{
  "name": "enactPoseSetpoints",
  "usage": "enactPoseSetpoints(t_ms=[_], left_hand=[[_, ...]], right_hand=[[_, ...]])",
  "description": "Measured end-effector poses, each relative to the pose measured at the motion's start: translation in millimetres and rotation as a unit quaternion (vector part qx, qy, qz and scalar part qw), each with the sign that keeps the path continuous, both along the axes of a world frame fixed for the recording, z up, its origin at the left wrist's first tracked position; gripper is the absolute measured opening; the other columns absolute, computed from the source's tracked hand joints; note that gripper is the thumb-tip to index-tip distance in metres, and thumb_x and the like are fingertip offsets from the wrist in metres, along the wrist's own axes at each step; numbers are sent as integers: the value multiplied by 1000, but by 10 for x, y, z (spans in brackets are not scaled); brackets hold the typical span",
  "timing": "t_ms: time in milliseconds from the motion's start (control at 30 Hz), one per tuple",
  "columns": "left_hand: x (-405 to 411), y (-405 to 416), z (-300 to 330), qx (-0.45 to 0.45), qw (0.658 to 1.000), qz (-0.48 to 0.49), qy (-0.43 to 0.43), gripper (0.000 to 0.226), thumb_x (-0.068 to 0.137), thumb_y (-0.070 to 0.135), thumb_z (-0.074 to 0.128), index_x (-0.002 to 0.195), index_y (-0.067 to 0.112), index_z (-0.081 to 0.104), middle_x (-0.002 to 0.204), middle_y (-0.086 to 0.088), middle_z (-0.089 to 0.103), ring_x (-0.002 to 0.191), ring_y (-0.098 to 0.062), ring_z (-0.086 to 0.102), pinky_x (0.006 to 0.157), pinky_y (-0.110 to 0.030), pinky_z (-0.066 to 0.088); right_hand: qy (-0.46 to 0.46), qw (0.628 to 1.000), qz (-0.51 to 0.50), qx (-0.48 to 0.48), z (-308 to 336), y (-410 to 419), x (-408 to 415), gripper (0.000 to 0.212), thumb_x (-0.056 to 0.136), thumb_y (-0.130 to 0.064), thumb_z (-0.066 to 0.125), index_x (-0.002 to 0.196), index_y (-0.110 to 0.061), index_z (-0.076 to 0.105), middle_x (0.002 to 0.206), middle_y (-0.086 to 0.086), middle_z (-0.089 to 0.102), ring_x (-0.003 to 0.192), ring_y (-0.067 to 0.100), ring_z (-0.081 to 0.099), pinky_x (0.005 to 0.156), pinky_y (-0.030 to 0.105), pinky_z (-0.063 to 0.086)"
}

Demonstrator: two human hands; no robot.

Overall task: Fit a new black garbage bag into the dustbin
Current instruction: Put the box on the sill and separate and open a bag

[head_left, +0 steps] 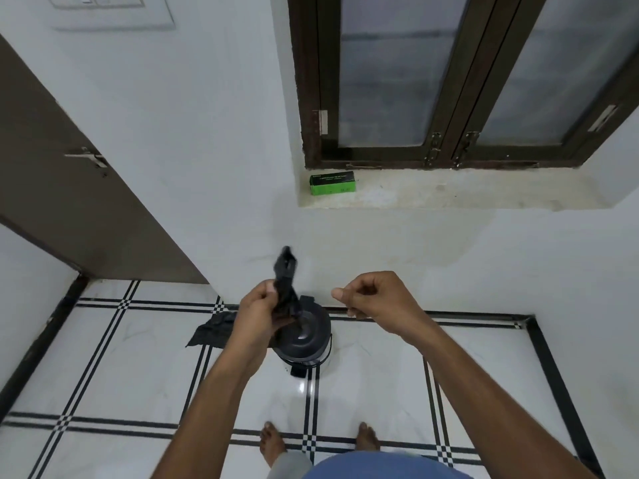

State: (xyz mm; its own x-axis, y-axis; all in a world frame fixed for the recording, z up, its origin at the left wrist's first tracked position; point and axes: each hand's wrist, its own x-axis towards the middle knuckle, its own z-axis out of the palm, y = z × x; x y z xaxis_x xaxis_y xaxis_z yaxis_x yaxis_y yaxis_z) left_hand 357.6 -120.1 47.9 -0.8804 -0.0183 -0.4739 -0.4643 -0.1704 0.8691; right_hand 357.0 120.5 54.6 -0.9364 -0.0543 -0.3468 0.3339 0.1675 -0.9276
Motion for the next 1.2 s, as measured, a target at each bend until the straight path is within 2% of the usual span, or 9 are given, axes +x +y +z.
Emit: enactPoseSetpoints(t_ms=[200, 333, 533, 633, 733, 867, 933, 1100, 1200], left_hand=[[151, 149, 29, -71, 997, 10, 36, 26, 112, 14, 61, 108, -10, 70, 102, -28, 81, 90, -34, 82, 87, -51, 69], [168, 269, 133, -74, 993, -39, 81, 24, 108, 20, 67, 111, -2, 76, 92, -21, 82, 83, -28, 84, 67, -30, 66], [-36, -13, 208, 27, 999, 25, -6, 52, 118, 40, 44, 114, 1, 78, 108, -16, 84, 106, -29, 74, 97, -45, 54], [-91, -181, 395, 100, 992, 61, -54, 53, 115, 44, 50, 117, -2, 76, 122, -23, 80, 115, -30, 77, 98, -44, 58], [-94, -392, 594, 8, 998, -54, 5, 57, 105, 55, 65, 111, 0, 78, 111, -19, 83, 104, -30, 81, 94, -43, 61], [-130, -603, 776, -13, 977, -206, 56, 58, 105, 45, 70, 112, -12, 65, 106, -23, 72, 99, -34, 73, 94, -42, 59], [-136, -654, 852, -1, 968, -243, 61, 57, 106, 43, 69, 117, -13, 64, 107, -26, 72, 98, -36, 71, 96, -46, 56], [-283, -998, 990, -3, 949, -302, 89, 29, 101, 31, 78, 113, 6, 72, 106, -19, 74, 93, -30, 74, 86, -36, 63], [-524, -1454, 1078, -63, 902, -422, 68, 36, 93, 11, 86, 125, 4, 70, 118, -20, 75, 107, -31, 75, 95, -39, 62]], right_hand=[[-31, 995, 66, -64, 150, -23, 104, 39, 87, -46, 92, 109, -15, 84, 102, 5, 85, 87, 23, 84, 78, 41, 70], [58, 998, 4, -38, 81, -276, 181, 20, 88, -31, 95, 103, -19, 88, 96, -1, 87, 85, 31, 85, 80, 43, 71], [64, 988, -135, -39, 44, -19, 144, 8, 98, -20, 86, 94, -14, 89, 89, 2, 86, 77, 26, 82, 75, 38, 70], [50, 981, -177, -61, 80, 26, 171, 18, 105, -19, 78, 98, -3, 81, 89, 8, 83, 64, 20, 73, 66, 29, 65], [60, 979, -189, -46, 194, 15, 186, 25, 107, -30, 74, 105, -6, 79, 102, 16, 78, 64, 18, 66, 69, 35, 67], [73, 997, -29, -26, 526, -400, 296, 78, 76, -78, 81, 138, -32, 70, 129, -11, 76, 115, 10, 75, 92, 34, 66], [16, 996, 80, -25, 590, -734, 360, 99, 71, -76, 88, 155, -36, 52, 142, -11, 69, 124, 11, 74, 94, 32, 63], [18, 991, 122, -50, 439, -1029, 373, 31, 98, -28, 87, 120, -7, 80, 108, 15, 85, 104, 33, 84, 101, 57, 65], [7, 986, 130, -107, 496, -875, 337, 26, 101, -29, 80, 114, -6, 83, 102, 13, 84, 95, 24, 80, 92, 42, 65]])
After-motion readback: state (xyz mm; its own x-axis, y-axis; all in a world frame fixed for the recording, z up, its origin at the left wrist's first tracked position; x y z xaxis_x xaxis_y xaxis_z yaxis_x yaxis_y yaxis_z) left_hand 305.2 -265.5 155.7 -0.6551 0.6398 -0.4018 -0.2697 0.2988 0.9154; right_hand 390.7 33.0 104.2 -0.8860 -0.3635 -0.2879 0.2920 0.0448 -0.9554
